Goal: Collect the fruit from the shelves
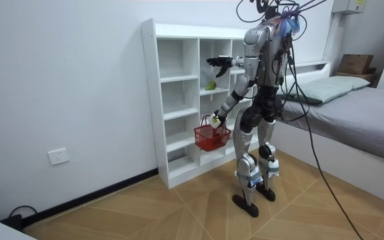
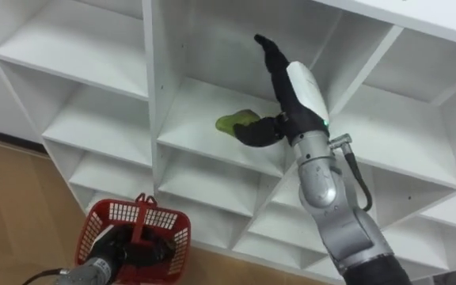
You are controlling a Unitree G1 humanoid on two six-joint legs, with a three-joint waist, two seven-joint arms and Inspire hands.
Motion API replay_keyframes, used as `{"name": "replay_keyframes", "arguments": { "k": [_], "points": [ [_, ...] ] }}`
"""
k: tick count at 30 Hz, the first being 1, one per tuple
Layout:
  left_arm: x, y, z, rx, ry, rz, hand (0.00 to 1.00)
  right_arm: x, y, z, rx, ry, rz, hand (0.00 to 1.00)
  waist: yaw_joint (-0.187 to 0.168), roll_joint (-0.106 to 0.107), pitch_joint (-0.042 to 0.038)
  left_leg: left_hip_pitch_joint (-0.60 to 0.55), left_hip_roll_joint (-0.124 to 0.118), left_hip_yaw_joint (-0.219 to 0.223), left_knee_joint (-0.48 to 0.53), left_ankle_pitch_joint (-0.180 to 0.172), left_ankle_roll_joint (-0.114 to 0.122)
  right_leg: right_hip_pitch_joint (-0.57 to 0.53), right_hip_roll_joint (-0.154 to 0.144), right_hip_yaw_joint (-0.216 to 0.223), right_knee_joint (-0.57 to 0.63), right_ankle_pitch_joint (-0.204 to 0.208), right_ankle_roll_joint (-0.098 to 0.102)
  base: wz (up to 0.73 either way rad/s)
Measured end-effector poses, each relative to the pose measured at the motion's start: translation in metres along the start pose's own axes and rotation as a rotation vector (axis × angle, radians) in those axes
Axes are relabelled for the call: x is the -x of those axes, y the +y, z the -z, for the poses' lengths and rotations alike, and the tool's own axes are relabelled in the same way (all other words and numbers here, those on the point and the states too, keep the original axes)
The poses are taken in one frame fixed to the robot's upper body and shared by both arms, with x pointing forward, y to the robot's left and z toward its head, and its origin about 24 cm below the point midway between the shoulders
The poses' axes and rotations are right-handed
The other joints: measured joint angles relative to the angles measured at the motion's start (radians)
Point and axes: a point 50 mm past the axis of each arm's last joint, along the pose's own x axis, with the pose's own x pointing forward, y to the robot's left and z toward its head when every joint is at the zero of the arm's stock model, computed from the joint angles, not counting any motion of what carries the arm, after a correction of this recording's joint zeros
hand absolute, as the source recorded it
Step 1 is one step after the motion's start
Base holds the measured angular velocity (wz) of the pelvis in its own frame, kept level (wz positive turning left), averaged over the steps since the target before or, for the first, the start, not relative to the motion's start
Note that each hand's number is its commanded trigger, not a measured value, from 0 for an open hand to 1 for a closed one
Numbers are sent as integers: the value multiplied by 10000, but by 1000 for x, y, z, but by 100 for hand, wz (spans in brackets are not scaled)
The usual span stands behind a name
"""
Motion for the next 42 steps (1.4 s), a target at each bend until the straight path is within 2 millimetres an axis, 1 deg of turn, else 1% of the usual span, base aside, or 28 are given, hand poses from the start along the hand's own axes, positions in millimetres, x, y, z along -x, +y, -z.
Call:
{"name": "replay_keyframes", "arguments": {
  "k": [5, 7, 12, 16, 19, 23, 28, 31, 33, 34, 37, 39, 42],
  "points": [
    [1, 4, 5, -281, 336, -71, 100, -6, -2, 5, -300, 414, -13, 0, 2, -111, -18, -52, -10, -10, 61, -14, 16, 8, -20, -6, 4, 31, 37, 1],
    [1, 7, 5, -159, 414, -141, 100, -6, -1, 6, -584, 547, -114, 0, 7, -114, -20, -81, -11, -26, 160, -17, 21, 8, -20, -8, 4, 32, 38, 4],
    [2, 6, 4, -537, 385, -102, 100, -7, -2, 16, -1182, 1086, -406, 0, 34, -100, -10, -179, -33, -262, 361, -44, 23, 9, -14, 10, 10, 36, 40, 11],
    [3, 5, 3, -527, 311, -44, 100, -9, 0, 29, -1112, 1764, -795, 0, 258, -77, 7, -191, -30, -268, 366, -45, 21, 12, -3, 22, 12, 36, 40, 3],
    [3, 4, 1, -532, 232, -33, 100, -8, 2, 33, -1111, 1964, -1112, 0, 259, -43, 30, -279, -37, -373, 453, -55, 8, 0, 10, 25, 8, 36, 40, 8],
    [3, 4, 2, -528, 255, -16, 100, -7, 2, 34, -1139, 2029, -1305, 0, 275, 8, 67, -303, -27, -377, 452, -61, -1, -8, 26, 29, 8, 35, 40, 2],
    [3, 4, 0, -534, 153, 99, 100, -7, 3, 37, -1127, 2143, -1335, 0, 330, 14, 66, -356, -23, -391, 461, -63, -5, -16, 29, -1, 8, 36, 39, 0],
    [3, 2, -5, -516, -35, 193, 100, -15, -1, 37, -1095, 2372, -1243, 0, 445, -9, 41, -516, -26, -394, 463, -61, -8, -191, 28, -33, 29, 37, 37, 0],
    [3, 1, -4, -542, 25, 283, 100, -22, -4, 37, -995, 2455, -1134, 0, 486, -14, 38, -599, -22, -389, 555, -59, -8, -232, 29, 6, 31, 41, 31, 0],
    [3, 1, -4, -553, 26, 323, 100, -26, -6, 35, -939, 2466, -1016, 0, 512, -32, 25, -649, -17, -390, 590, -58, -9, -285, 33, 6, 32, 44, 25, 0],
    [3, -1, -3, -579, 54, 448, 100, -36, -12, 27, -839, 2271, -766, 0, 561, -47, 27, -750, -21, -389, 613, -58, -9, -379, 35, 5, 25, 50, 17, 0],
    [3, 0, -3, -577, 61, 458, 100, -39, -14, 25, -807, 2252, -682, 0, 584, -99, 18, -785, -20, -393, 607, -58, -9, -413, 39, -3, 22, 50, 16, 0],
    [3, 0, -1, -577, 126, 451, 100, -39, -14, 26, -789, 2297, -633, 0, 659, -210, 36, -861, -25, -414, 612, -58, -9, -480, 40, -14, 15, 51, 15, 1]
  ]
}}
